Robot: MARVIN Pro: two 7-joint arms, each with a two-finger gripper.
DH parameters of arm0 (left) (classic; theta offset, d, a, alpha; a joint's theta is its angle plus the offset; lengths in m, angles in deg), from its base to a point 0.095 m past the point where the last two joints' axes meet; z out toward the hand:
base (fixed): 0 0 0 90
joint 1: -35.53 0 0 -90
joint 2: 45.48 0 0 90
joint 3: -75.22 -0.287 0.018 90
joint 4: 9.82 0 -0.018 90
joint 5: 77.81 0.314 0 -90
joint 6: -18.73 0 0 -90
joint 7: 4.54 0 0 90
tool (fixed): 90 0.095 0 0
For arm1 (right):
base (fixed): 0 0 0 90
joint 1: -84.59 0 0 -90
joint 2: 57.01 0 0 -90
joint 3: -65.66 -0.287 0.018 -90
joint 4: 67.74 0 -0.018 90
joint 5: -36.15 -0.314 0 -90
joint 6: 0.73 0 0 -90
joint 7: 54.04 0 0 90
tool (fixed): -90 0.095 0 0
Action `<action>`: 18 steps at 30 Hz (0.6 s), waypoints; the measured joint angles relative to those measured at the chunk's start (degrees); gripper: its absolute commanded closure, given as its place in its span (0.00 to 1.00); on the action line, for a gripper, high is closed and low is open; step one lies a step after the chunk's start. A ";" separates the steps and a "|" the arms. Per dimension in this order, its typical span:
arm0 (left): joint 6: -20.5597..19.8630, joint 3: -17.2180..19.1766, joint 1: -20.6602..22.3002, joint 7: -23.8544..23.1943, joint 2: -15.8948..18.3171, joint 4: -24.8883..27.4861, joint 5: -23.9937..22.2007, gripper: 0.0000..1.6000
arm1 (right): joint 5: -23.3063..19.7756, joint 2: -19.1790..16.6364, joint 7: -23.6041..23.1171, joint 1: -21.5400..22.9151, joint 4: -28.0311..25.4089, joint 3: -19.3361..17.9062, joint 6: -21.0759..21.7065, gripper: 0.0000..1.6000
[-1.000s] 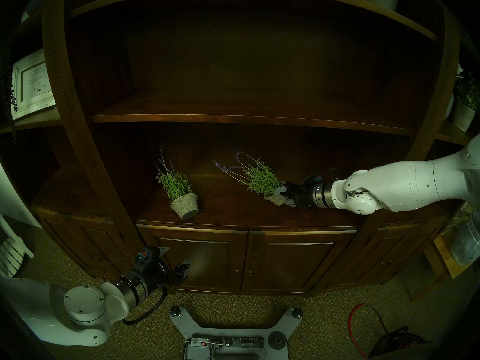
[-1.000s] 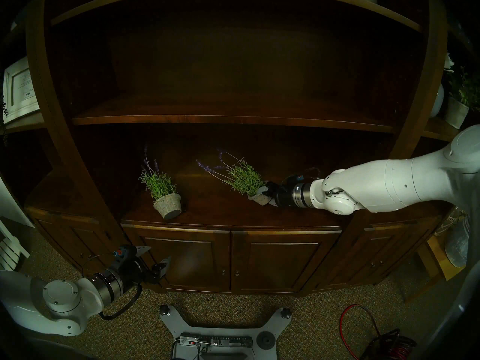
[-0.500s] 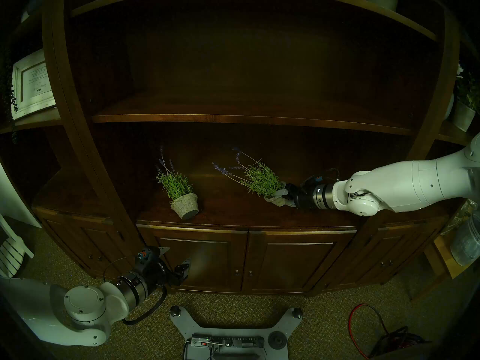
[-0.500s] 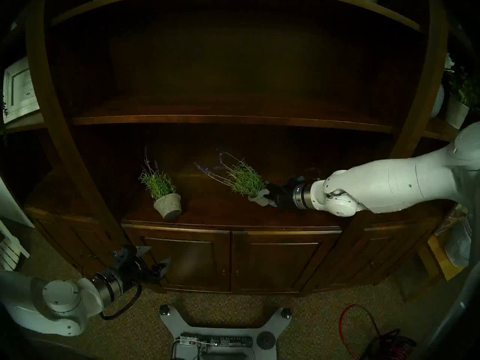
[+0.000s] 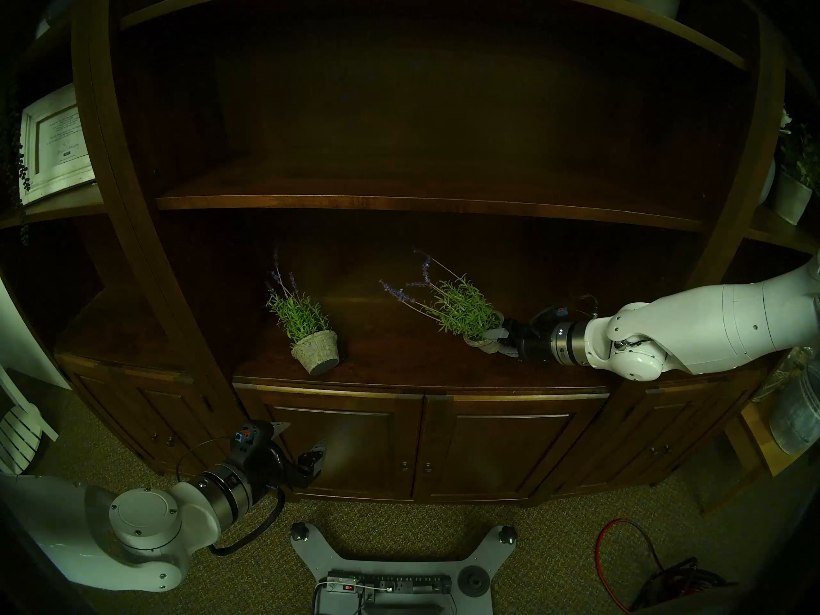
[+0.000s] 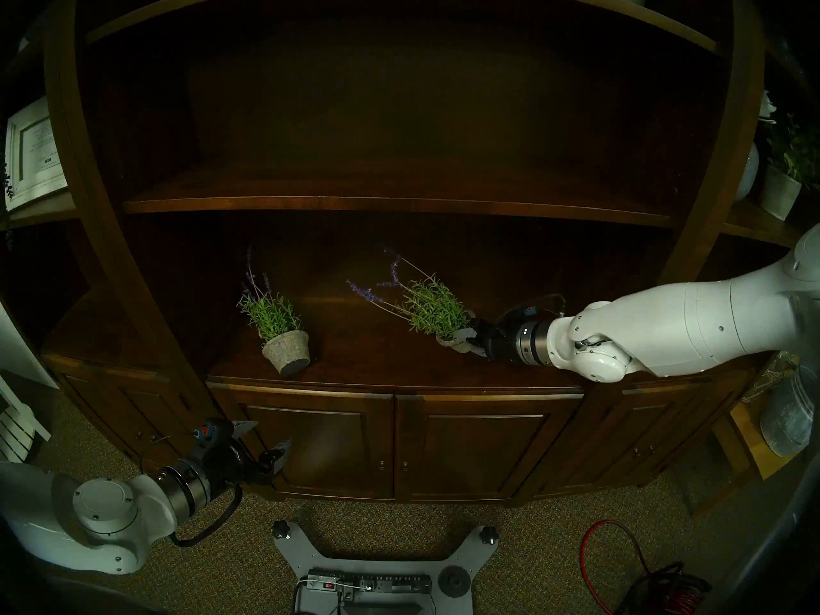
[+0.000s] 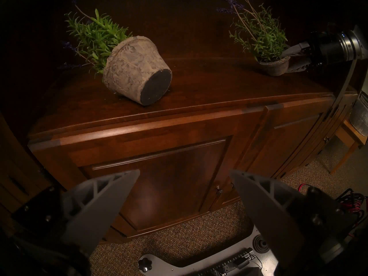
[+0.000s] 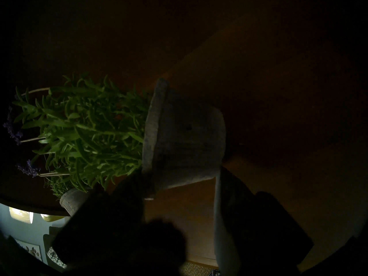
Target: Place the fake decorative plant upright
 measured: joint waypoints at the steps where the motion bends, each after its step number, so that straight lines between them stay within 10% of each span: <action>1: 0.00 0.00 0.00 0.00 0.00 0.00 0.00 0.00 | -0.39 -0.14 -0.19 -0.13 0.19 0.00 -0.09 1.00; 8: 0.00 0.00 0.00 0.01 0.00 0.00 0.00 0.00 | -1.37 -0.16 -0.62 -0.58 0.84 -0.09 -0.23 1.00; 18: 0.00 0.01 0.00 0.01 0.00 0.00 0.00 0.00 | -2.07 0.68 -0.40 -0.92 1.87 -0.10 -0.29 0.55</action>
